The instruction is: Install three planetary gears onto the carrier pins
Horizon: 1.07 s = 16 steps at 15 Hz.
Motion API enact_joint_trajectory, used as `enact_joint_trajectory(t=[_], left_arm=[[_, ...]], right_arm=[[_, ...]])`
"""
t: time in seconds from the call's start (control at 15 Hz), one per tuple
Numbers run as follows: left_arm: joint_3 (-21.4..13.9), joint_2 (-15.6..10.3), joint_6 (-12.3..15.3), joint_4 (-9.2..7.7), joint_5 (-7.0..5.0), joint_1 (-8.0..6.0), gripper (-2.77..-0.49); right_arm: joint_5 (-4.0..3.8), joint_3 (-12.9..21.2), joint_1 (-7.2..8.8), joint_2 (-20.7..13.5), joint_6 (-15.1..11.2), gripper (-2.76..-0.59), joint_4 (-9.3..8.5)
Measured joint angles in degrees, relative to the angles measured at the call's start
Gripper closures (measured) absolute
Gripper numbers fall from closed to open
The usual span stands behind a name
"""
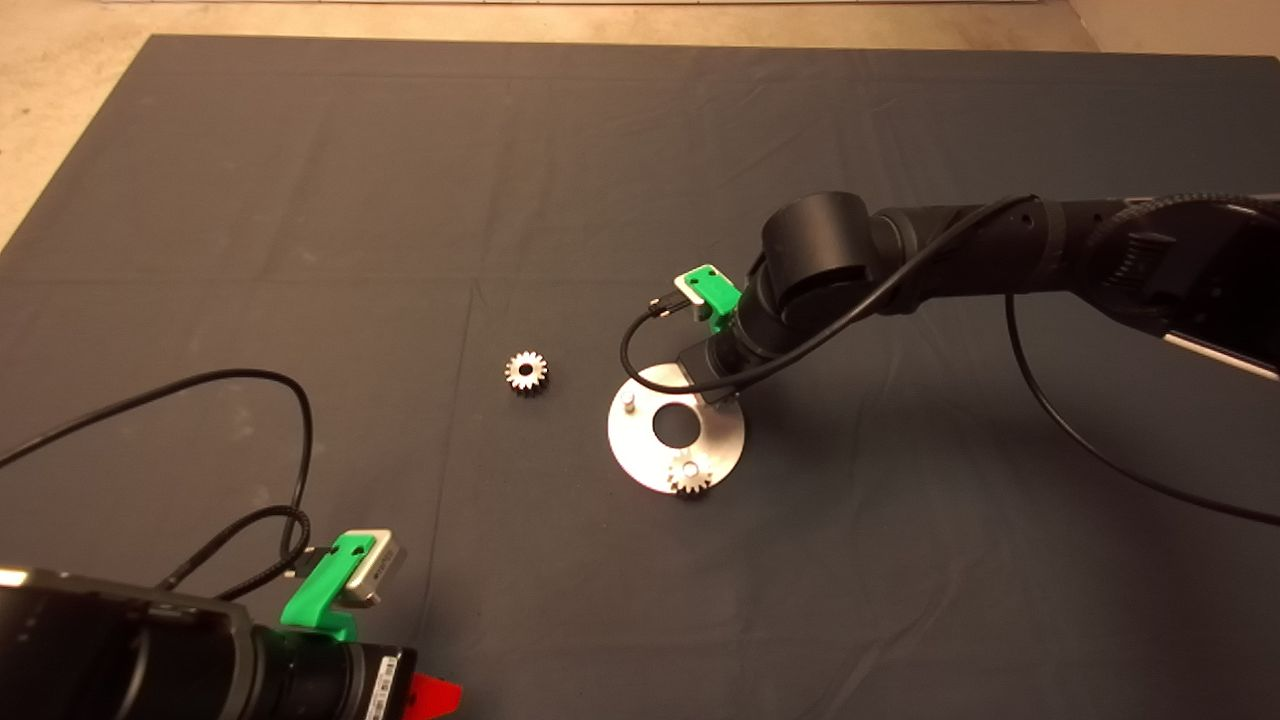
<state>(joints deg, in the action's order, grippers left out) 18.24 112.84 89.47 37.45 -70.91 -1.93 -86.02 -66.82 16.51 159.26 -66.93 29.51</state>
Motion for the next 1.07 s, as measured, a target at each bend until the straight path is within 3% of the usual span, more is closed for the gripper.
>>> enact_joint_trajectory(t=[1.07], left_arm=[[0.0, -0.6, 0.0, 0.00, 0.02, 0.00, -1.63]], right_arm=[[-0.11, 0.0, 0.00, 0.0, 0.0, -1.08, -0.02]])
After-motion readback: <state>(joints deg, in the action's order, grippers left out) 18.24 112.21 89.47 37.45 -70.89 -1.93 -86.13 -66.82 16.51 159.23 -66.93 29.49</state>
